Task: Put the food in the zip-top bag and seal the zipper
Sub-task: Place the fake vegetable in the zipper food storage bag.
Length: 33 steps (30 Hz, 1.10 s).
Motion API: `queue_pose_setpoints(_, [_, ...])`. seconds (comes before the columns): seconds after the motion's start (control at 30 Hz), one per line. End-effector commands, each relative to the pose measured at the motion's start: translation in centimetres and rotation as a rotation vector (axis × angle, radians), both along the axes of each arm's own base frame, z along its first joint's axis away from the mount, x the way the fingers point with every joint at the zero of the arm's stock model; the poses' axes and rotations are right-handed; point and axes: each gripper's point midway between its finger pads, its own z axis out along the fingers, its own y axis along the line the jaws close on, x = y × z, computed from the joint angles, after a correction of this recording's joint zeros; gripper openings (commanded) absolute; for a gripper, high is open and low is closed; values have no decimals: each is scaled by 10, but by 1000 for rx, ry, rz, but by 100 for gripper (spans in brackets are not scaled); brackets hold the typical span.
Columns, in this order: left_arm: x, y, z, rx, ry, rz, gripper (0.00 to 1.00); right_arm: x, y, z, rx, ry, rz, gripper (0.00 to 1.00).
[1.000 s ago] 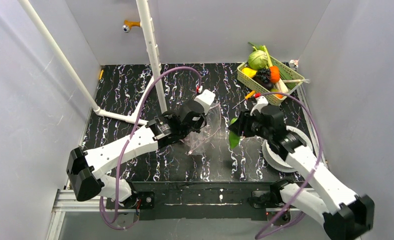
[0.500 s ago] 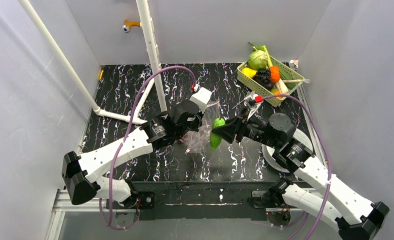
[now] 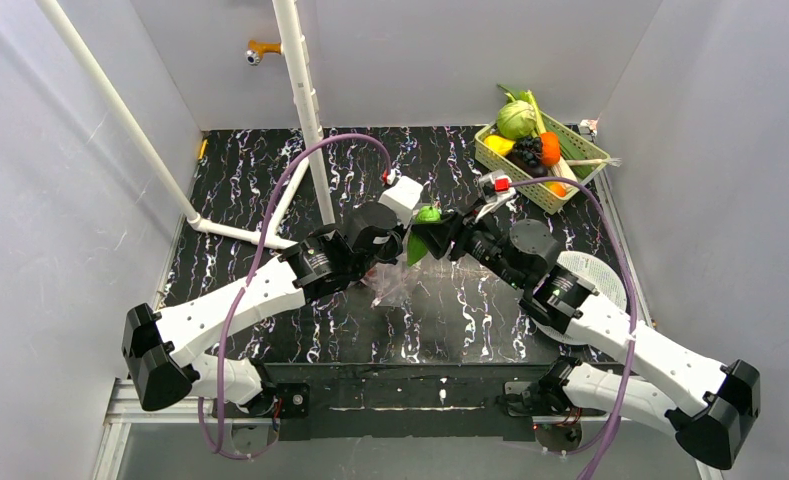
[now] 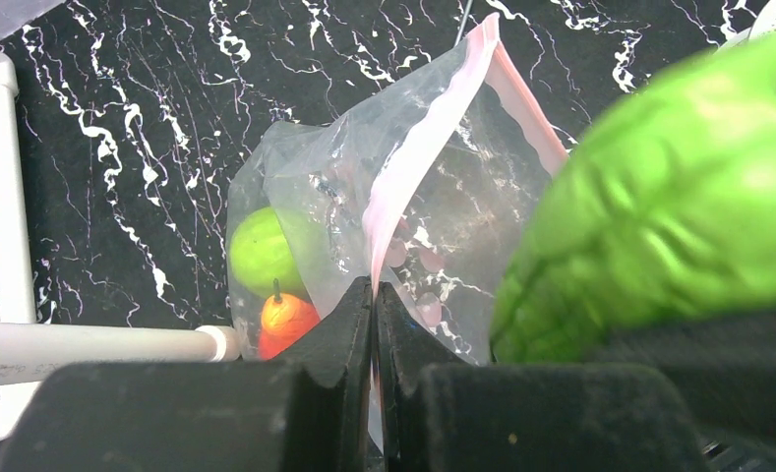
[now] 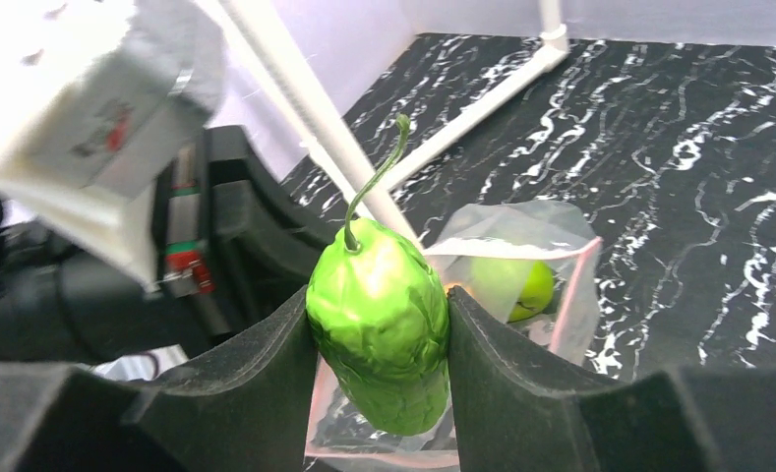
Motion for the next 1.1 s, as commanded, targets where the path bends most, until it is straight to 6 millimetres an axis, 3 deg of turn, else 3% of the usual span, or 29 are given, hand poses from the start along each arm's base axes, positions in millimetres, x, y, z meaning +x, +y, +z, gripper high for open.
queue_pose_setpoints(0.0, [-1, 4, 20, -50, -45, 11, 0, 19, -6, 20, 55, -42, -108, 24])
queue_pose_setpoints(0.13, [-1, 4, 20, -49, -44, 10, 0, 18, -2, -3, 31, 9, -93, 66])
queue_pose_setpoints(0.23, [-1, 4, 20, -48, -48, 12, 0, 13, 3, -16, 6, 50, -60, 89])
queue_pose_setpoints(0.3, [-1, 4, 20, -44, -43, 11, 0, 12, 4, -23, -21, 72, -51, 98])
queue_pose_setpoints(0.53, [-2, 3, 19, -45, -36, 6, 0, 15, -14, -25, -43, 91, -131, 98])
queue_pose_setpoints(0.73, [0, 4, 19, -42, -42, 13, 0, 20, -39, -17, -86, 81, -240, 98])
queue_pose_setpoints(1.07, [-2, 3, 19, -48, -34, 9, 0, 34, -87, -30, -214, 76, -453, 98])
